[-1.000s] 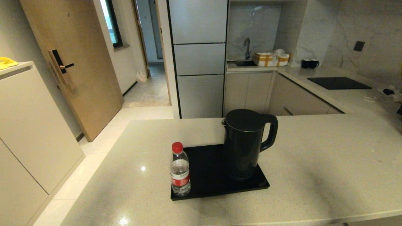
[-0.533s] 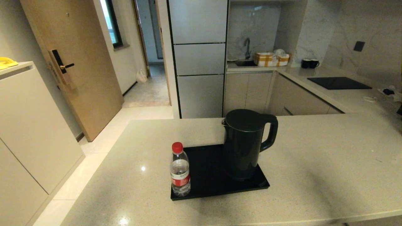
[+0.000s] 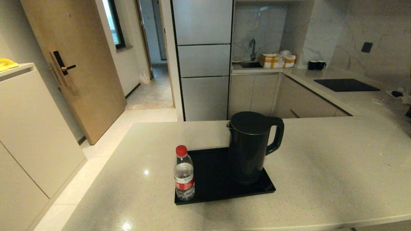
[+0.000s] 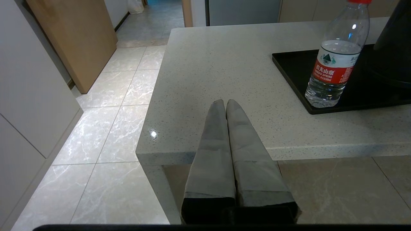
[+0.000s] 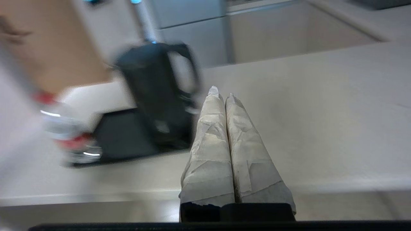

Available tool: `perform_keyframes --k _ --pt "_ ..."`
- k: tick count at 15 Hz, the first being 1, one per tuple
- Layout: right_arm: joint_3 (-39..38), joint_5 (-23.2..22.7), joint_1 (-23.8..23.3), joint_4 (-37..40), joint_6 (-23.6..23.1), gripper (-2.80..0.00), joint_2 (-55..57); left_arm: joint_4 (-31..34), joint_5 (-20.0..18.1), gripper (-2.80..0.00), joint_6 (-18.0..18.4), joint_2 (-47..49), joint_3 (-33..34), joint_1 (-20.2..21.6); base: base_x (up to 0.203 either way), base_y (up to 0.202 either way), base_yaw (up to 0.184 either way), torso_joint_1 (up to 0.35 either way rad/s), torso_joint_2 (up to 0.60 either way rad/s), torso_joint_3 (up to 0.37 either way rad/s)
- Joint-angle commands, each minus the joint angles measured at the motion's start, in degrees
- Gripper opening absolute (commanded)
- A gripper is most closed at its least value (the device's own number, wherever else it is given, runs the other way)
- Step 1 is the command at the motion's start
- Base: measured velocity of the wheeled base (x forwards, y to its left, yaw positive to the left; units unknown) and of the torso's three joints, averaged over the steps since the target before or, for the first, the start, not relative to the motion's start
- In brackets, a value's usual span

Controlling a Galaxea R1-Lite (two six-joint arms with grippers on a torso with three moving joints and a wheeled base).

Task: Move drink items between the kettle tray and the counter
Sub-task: Pick up the kettle

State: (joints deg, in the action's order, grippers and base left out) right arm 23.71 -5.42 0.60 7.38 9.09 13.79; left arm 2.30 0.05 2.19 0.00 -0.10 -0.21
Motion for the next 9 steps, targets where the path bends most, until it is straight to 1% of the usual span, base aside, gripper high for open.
perform_keyframes --k 1,3,4,5,7,9 --pt "10.55 -3.41 0.30 10.84 1.26 -2.80 16.15 -0.01 0.04 -2.80 0.00 0.09 0.01 0.03 0.000 0.000 0.000 0.000 0.00 0.000" --pt "15.82 -8.67 0.58 21.23 2.09 -2.80 23.61 0.07 0.04 -2.80 0.00 0.09 0.01 0.03 0.000 0.000 0.000 0.000 0.00 0.000" --pt "17.06 -10.64 0.71 23.71 2.49 -2.80 24.61 0.07 0.04 -2.80 0.00 0.09 0.01 0.03 0.000 0.000 0.000 0.000 0.00 0.000" --pt "16.61 -11.76 1.10 23.00 1.43 -2.80 25.41 0.07 0.04 -2.80 0.00 0.09 0.01 0.03 0.000 0.000 0.000 0.000 0.00 0.000" --pt "15.25 -13.46 1.84 19.56 -1.26 -2.80 32.30 -0.02 0.04 -2.80 0.00 0.09 0.01 0.03 0.000 0.000 0.000 0.000 0.00 0.000" --pt "13.36 -12.88 2.36 11.95 -3.46 -2.80 46.94 0.02 0.04 -2.80 0.00 0.06 0.01 0.03 0.000 0.000 0.000 0.000 0.00 0.000"
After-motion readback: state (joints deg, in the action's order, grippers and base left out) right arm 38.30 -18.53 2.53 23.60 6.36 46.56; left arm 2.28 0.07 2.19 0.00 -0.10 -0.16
